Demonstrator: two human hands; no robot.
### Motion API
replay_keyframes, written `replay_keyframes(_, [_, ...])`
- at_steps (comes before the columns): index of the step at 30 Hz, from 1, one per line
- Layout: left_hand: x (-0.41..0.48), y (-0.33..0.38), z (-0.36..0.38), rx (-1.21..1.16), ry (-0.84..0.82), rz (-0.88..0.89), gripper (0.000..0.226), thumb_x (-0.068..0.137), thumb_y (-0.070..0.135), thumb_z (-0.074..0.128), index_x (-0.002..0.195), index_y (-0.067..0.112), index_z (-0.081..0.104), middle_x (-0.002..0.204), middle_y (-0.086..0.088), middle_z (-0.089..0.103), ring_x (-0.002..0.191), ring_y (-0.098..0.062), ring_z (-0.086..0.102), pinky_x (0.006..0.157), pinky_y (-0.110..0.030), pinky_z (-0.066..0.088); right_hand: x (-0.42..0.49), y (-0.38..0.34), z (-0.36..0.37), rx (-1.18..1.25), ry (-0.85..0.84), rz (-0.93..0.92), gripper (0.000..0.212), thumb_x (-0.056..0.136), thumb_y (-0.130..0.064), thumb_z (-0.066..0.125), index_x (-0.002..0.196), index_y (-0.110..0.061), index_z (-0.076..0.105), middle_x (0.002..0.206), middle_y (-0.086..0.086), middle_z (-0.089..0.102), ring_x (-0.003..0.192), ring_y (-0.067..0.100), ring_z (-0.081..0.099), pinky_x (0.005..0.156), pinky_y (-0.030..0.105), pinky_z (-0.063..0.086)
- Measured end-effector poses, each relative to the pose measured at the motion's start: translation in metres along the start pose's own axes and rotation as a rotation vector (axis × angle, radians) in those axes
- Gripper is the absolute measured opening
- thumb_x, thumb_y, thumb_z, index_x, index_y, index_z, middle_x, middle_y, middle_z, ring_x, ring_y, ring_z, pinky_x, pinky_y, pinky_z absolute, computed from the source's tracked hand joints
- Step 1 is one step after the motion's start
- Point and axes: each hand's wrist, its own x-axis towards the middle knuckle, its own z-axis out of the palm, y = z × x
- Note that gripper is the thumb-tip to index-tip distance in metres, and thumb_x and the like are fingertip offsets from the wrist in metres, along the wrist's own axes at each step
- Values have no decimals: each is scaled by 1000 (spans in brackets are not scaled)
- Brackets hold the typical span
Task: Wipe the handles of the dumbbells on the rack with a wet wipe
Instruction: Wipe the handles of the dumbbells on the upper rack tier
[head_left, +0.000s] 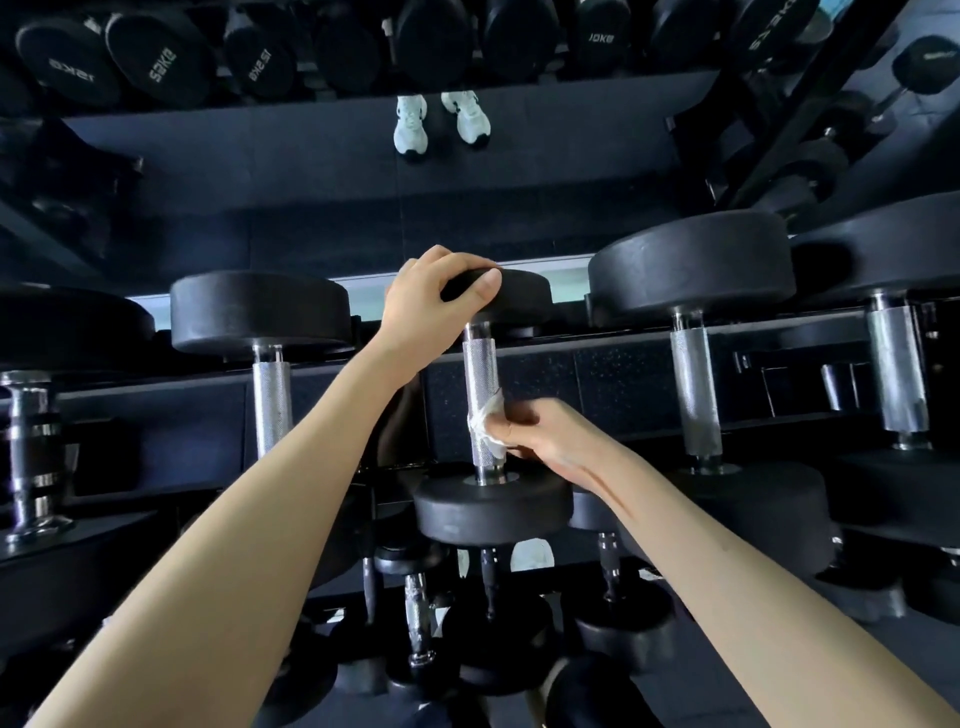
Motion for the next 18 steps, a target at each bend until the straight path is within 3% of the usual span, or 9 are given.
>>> replay_keyframes(2, [-1,1,0,0,4,-9,22,92,41,52,107,34,66,94,17,53,107,-19,48,101,-42,38,-6,1,1,-172,-5,15,26,85,-30,68,69,-8,68,81,8,71,85,9,67,90,28,45])
replay_keyframes(4, [-2,2,0,-6,0,-19,21,92,41,52,106,34,67,93,17,53,108,-19,48,101,-42,38,-12,2,4,-281,28,26,35,79,-28,73,63,0,60,64,12,63,64,9,58,70,33,47])
replay_keyframes(6, [-2,3,-1,-19,-7,-24,22,91,42,52,106,34,67,94,17,53,108,-19,48,101,-43,38,-14,1,9,-351,74,41,40,78,-18,73,52,-4,47,46,-1,44,46,6,37,50,23,31])
replay_keyframes(8, [-3,3,-2,-21,-11,-28,22,92,40,52,106,33,67,95,15,54,108,-19,48,101,-43,38,-15,-5,16,-453,103,36,49,79,-11,72,45,-11,37,36,-13,36,37,4,34,44,16,25])
replay_keyframes(10, [-4,3,-2,-15,-9,-28,21,93,38,53,108,31,67,97,12,55,107,-18,48,101,-43,37,-16,-10,25,-587,144,23,42,80,-8,69,46,-11,44,42,-14,48,43,2,47,44,13,32])
replay_keyframes(13, [-4,3,-4,-14,-11,-30,21,94,38,53,108,30,67,98,10,55,106,-17,47,102,-42,36,-12,-13,35,-730,205,34,9,78,-4,67,72,1,67,76,4,70,67,13,60,59,24,48])
replay_keyframes(16, [-3,3,-3,-9,-13,-24,22,93,38,52,107,29,67,97,10,55,104,-18,48,101,-42,37,-8,-10,24,-475,192,75,22,73,-3,74,55,-4,61,56,-6,63,53,3,55,53,22,43])
replay_keyframes(18, [-3,5,-1,1,-1,-14,28,89,43,50,106,30,68,96,11,55,103,-17,49,100,-43,38,-4,-7,10,-228,79,113,19,74,-4,76,61,-9,63,59,-7,63,57,2,56,56,15,43])
